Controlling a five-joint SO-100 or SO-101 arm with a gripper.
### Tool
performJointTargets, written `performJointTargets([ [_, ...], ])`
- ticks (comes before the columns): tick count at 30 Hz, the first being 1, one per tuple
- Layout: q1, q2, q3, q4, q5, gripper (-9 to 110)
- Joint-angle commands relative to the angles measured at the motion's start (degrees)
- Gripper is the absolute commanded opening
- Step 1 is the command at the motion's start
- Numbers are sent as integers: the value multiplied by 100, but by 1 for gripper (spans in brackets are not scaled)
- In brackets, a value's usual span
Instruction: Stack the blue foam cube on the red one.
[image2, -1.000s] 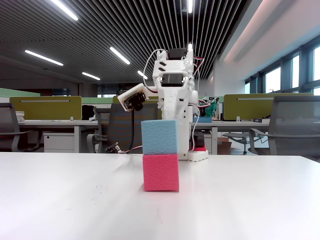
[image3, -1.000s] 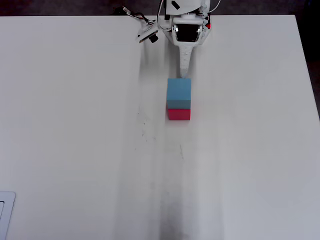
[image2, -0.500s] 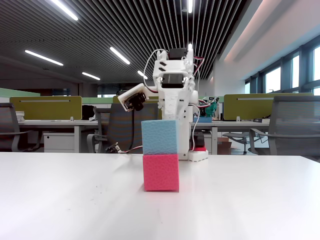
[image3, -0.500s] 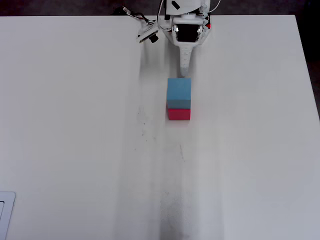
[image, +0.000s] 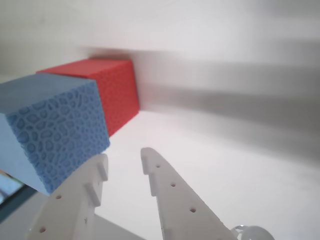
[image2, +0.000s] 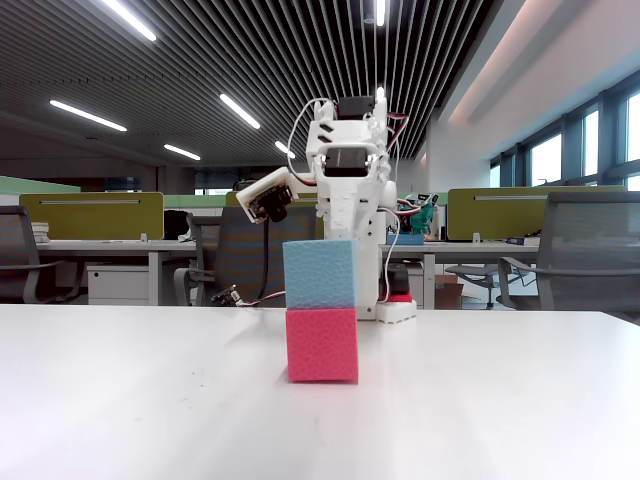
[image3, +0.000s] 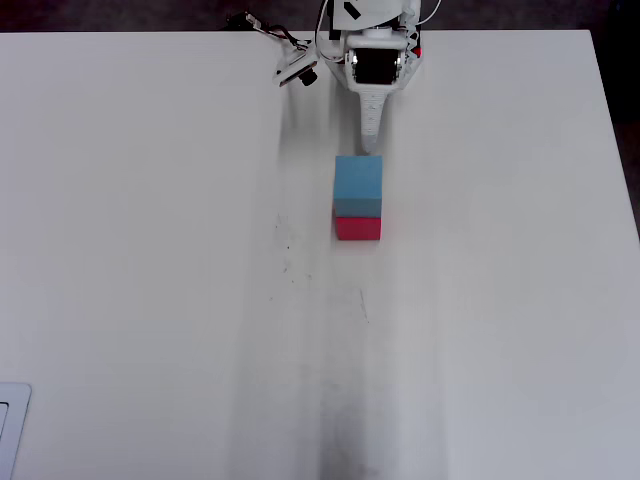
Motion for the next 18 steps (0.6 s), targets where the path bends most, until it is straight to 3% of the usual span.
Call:
performJointTargets([
  [1,0,18,-9,-9,-18,6],
  [18,193,26,-18,62,-9,6],
])
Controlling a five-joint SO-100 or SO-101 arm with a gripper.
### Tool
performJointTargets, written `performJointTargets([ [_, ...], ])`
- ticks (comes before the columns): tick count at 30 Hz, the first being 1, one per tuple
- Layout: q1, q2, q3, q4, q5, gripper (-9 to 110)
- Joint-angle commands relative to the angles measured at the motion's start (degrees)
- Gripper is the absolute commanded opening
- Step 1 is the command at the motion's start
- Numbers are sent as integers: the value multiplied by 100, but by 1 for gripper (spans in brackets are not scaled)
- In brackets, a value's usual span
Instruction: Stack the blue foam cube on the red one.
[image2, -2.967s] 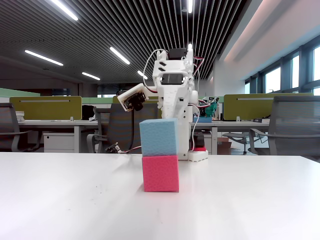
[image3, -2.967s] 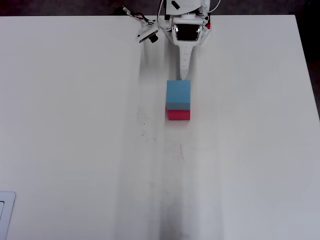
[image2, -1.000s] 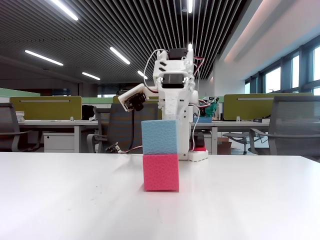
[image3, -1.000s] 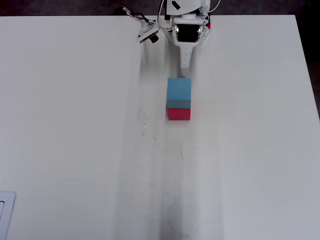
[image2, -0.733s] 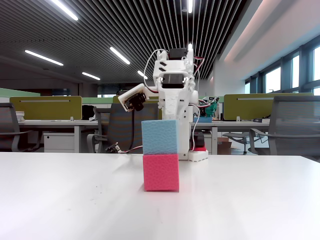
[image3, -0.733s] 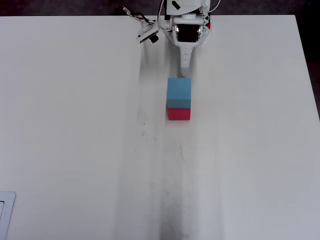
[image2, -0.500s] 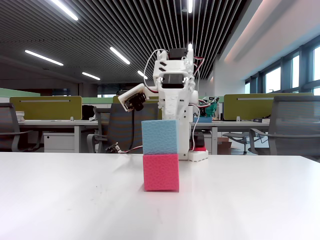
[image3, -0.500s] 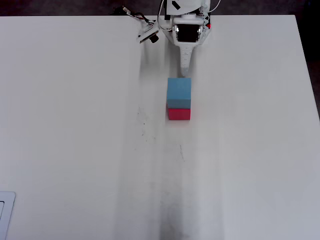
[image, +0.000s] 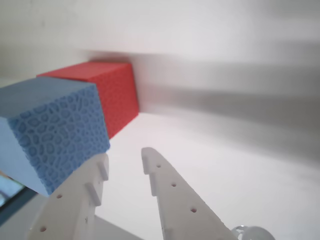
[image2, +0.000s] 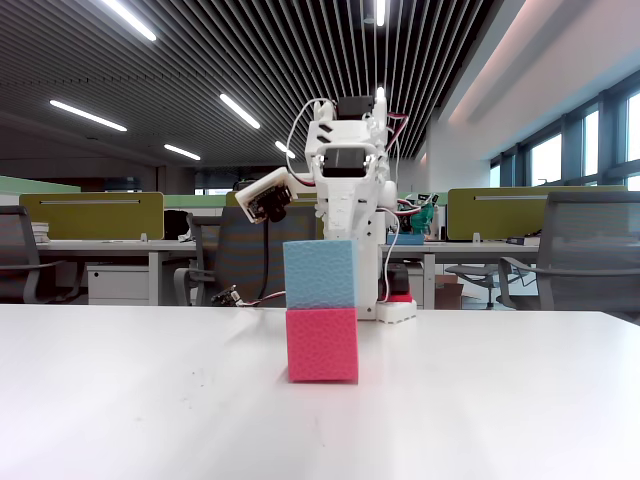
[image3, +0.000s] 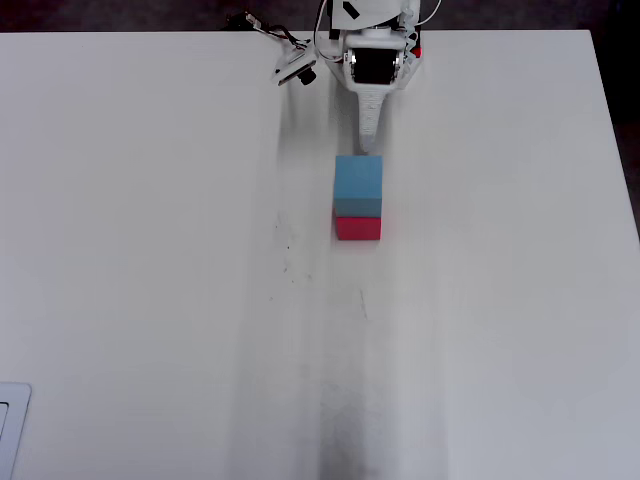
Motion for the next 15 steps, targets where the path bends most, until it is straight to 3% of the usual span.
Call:
performJointTargets([
  [1,35,26,-18,18,-9,6],
  [15,88,26,-18,35,-35,6],
])
